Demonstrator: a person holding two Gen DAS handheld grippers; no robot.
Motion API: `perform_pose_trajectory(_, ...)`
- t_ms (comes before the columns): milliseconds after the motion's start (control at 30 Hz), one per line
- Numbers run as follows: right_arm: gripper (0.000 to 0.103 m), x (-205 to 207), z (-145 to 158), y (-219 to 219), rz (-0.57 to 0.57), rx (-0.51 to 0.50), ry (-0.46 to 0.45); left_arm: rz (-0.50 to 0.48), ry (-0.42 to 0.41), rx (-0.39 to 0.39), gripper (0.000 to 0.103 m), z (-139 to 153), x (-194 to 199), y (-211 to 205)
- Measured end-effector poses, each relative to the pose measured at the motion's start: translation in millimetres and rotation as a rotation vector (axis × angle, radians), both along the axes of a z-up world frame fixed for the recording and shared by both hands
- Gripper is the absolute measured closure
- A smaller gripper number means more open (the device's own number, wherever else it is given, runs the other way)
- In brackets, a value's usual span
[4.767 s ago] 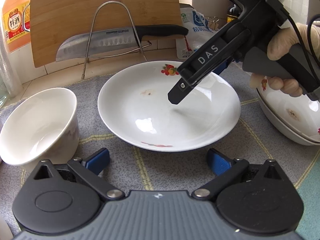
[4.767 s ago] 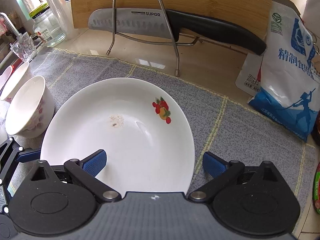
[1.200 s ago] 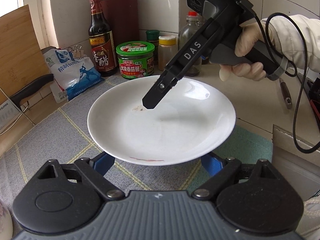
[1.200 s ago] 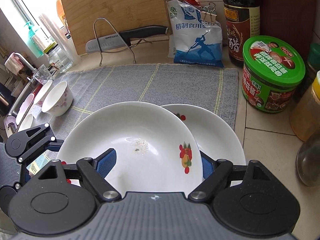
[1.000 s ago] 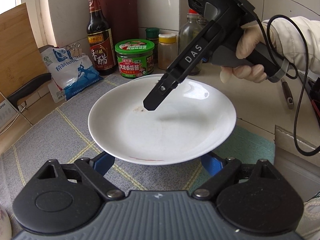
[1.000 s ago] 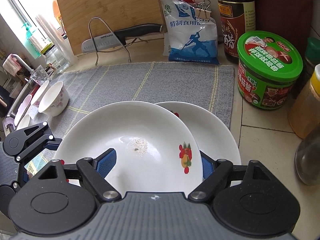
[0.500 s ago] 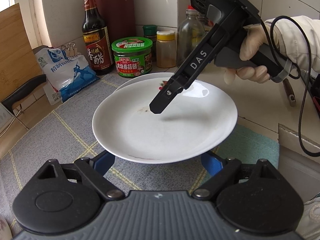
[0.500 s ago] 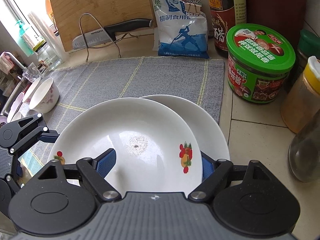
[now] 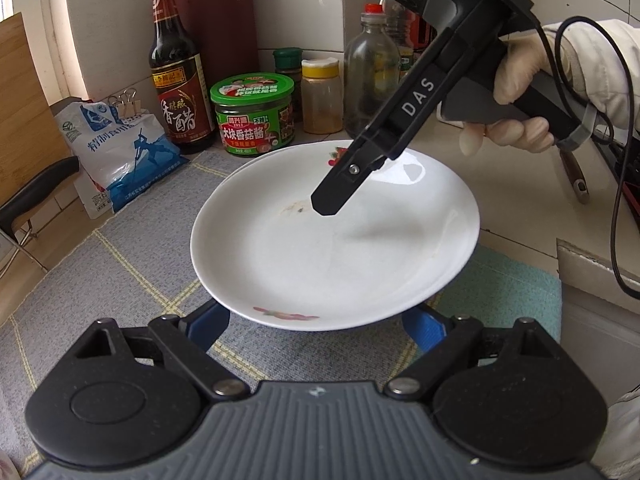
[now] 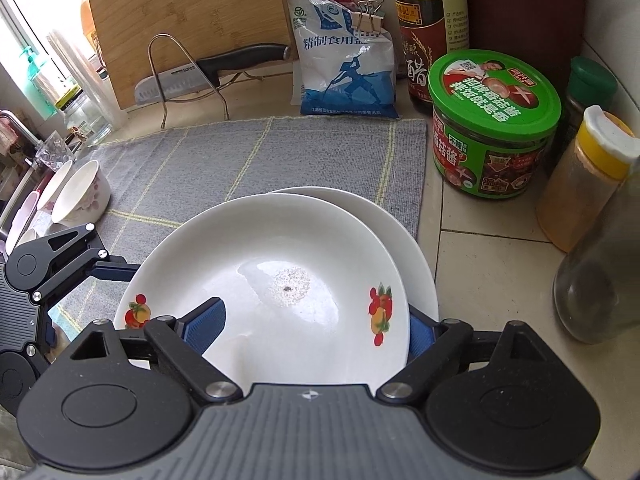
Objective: Organize plates and bowls
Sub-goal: 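Lower the plate onto the stack and open the right tool, then move the left tool to a white bowl on the towel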
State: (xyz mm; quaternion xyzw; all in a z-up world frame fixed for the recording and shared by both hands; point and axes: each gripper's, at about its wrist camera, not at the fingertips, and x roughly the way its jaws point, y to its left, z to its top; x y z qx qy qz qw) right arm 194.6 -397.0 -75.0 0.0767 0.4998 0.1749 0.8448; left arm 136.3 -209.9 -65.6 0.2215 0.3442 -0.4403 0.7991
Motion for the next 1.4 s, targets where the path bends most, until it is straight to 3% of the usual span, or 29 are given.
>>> perform_pose_trajectory(533,0.003,-15.8,12.8,-7.3,-0.057,0.004,-0.022,-0.033,-0.012,0.000,0.009,-0.6,1.2,-0.2)
perform_pose_trajectory(933,0.000,-28.0,16.2,0.7,-0.087,-0.082,-0.012,-0.018,-0.031,-0.011,0.009,3.5,-5.0,2.9)
perform_pose_trajectory(1100,0.000,-36.8,26.4,11.7,-0.080,-0.146,-0.070,0.002,-0.058,-0.018,0.009,9.6,-9.7,6.6)
perform_pose_trajectory(1200,0.000,-45.8,34.1,27.4,-0.085,-0.235,-0.141,0.043,-0.067,-0.035,0.008,17.1,-12.0,13.2)
perform_pose_trajectory(1300,0.000,-57.0,38.8,46.3,-0.088,-0.326,-0.226,0.116,-0.082,-0.055,0.008,27.2,-16.2,24.3)
perform_pose_trajectory(1400,0.000,-66.2,40.6,63.5,-0.094,-0.353,-0.290,0.212,-0.084,-0.071,0.007,36.6,-19.3,37.9)
